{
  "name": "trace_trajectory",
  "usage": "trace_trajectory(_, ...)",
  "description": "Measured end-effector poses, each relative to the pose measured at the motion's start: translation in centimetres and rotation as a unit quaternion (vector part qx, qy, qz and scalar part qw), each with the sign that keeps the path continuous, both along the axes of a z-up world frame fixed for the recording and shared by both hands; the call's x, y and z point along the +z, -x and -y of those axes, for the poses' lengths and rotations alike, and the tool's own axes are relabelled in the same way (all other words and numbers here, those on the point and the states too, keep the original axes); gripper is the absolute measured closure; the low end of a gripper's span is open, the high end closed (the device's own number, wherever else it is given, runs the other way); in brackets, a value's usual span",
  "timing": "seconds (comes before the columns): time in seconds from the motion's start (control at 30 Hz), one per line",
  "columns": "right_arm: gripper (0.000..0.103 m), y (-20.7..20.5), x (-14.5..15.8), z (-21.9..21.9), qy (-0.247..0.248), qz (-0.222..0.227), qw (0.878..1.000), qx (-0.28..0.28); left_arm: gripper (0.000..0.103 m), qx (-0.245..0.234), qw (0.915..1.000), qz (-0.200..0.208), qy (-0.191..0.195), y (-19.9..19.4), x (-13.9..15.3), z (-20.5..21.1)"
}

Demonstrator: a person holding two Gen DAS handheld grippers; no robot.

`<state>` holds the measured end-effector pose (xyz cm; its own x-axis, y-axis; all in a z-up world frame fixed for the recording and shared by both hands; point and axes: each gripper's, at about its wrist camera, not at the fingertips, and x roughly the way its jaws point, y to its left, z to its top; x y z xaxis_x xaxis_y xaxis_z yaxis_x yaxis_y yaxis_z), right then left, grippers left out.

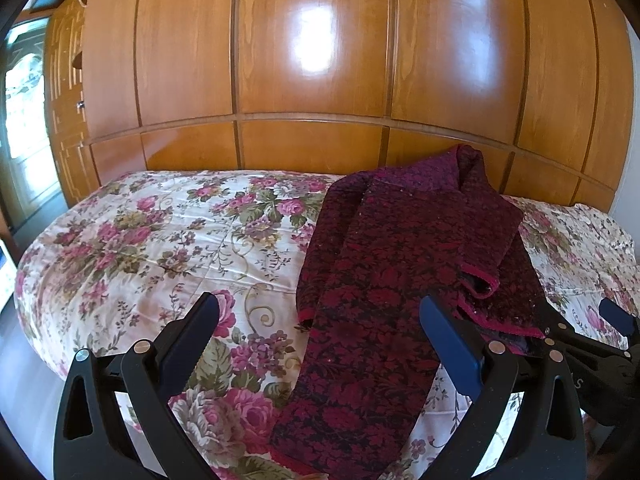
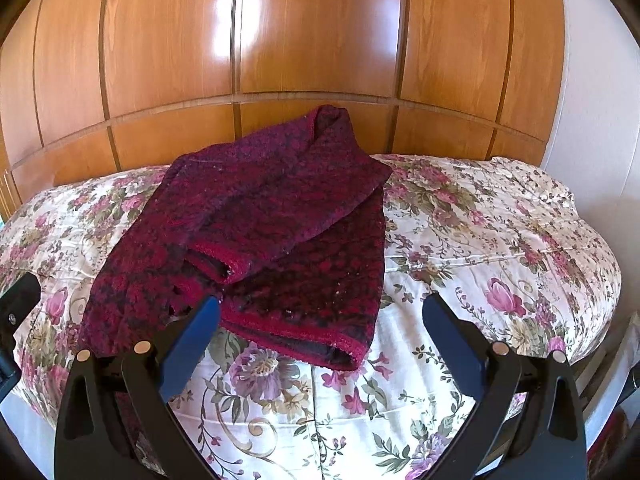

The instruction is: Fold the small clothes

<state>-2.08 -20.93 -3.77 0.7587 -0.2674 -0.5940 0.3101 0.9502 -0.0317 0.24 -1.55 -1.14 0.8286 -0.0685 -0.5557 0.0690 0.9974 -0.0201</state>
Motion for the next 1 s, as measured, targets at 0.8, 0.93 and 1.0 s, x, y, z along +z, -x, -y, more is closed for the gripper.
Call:
trace_trajectory(0.8, 0.002, -0.14, -0.55, 0.67, -0.011, -0.005, 1.000, -0.004, 0.004, -0.009, 0.9998, -0.016, -0.008, -0.48, -0.63, 0.41)
trace_trajectory(0.93, 0.002, -0.05, -0.51, 0.70, -0.011, -0.005, 1.000, -0.003, 0.004, -0.013, 0.9998, -0.013, -0.011, -0.43, -0.68, 0.56)
trace_trajectory(1.0, 0.002, 0.00, -0.43, 0.69, -0.010, -0.003, 1.000, -0.004, 0.004, -0.014, 0.9998, -0.011, -0.010, -0.33, -0.65, 0.59)
